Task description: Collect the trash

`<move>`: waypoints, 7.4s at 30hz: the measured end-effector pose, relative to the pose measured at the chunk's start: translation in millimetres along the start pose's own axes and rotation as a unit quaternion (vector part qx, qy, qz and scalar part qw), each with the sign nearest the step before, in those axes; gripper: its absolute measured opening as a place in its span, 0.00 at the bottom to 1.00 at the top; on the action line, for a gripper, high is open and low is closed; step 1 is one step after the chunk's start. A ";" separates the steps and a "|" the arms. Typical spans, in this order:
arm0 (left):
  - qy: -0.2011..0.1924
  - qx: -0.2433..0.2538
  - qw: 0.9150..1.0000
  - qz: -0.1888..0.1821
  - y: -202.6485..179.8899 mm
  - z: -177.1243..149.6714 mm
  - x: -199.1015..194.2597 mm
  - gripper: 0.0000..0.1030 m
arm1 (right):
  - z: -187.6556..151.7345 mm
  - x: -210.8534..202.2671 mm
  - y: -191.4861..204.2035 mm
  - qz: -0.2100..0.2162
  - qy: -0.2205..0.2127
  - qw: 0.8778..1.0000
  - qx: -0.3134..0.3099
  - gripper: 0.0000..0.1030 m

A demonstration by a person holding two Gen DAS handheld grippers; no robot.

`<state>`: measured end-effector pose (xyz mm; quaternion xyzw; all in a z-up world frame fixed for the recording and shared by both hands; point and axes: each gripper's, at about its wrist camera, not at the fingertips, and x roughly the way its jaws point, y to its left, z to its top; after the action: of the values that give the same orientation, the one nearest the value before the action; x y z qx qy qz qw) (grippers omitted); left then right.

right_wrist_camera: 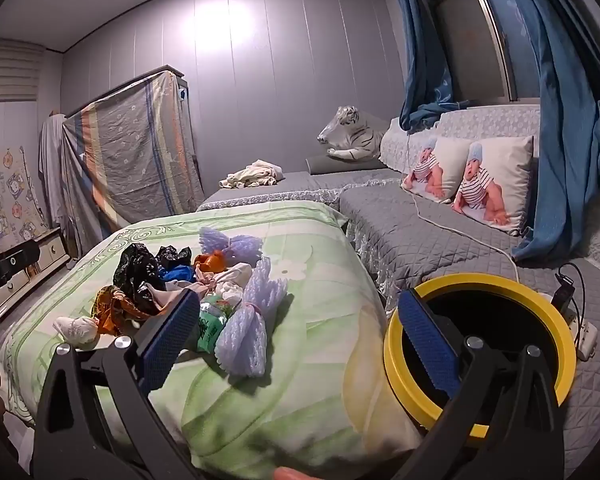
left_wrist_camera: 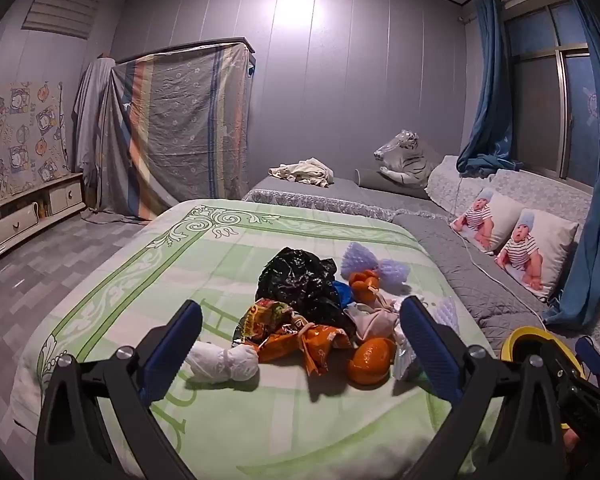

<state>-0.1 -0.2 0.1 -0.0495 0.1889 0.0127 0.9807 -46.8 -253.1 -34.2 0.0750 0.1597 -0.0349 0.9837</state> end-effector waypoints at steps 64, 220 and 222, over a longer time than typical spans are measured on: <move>0.006 0.012 1.000 -0.017 -8.5 -3.7 -1.1 0.93 | -6.8 5.8 1.1 0.012 0.010 1.000 0.008 0.92; 0.093 0.093 0.960 -0.248 -33.6 39.4 79.5 0.50 | 81.1 85.0 -91.1 0.154 0.143 0.964 0.162 0.26; 0.094 0.098 0.957 -0.256 -49.7 43.7 82.4 0.50 | 83.5 77.6 -102.8 0.146 0.136 0.966 0.167 0.26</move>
<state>94.7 -44.7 14.4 -0.0010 0.2615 -0.2623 0.9289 42.9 -371.2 5.3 0.2649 0.2710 0.0931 0.9207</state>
